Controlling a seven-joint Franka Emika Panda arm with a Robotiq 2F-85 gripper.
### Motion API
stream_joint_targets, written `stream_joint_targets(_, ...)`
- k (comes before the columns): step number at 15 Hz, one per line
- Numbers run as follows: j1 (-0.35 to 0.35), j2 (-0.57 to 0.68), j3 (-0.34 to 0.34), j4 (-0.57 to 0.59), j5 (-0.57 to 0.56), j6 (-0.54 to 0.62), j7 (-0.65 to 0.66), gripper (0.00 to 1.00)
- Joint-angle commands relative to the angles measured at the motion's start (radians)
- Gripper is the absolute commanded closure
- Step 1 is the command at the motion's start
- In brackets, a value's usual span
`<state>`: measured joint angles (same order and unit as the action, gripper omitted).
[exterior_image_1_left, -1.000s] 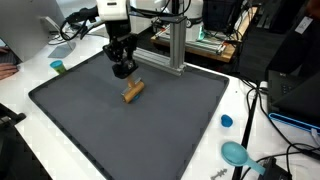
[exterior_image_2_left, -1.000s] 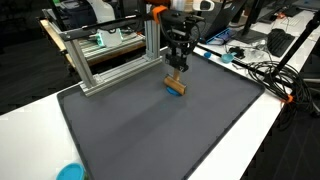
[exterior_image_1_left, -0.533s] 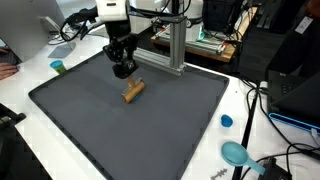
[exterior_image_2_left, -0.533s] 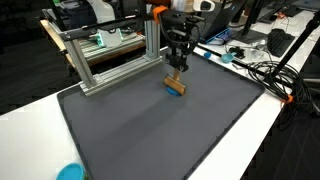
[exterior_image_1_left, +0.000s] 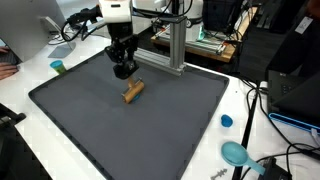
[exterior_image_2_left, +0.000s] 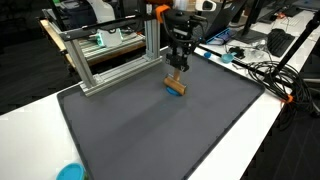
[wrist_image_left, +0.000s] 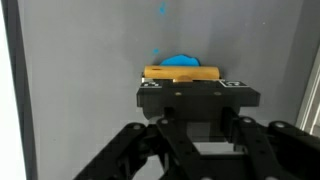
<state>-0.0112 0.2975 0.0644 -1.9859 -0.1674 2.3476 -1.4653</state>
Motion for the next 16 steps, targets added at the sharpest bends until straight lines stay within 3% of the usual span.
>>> stream_joint_targets(1,0.015,0.055,-0.024,-0.009,-0.085,0.023,0.065,0.78)
stream_joint_targets(11,0.019,0.085,-0.019,-0.002,-0.100,-0.016,0.099,0.78)
stream_joint_targets(16,0.033,0.099,-0.034,0.012,-0.154,-0.039,0.178,0.78)
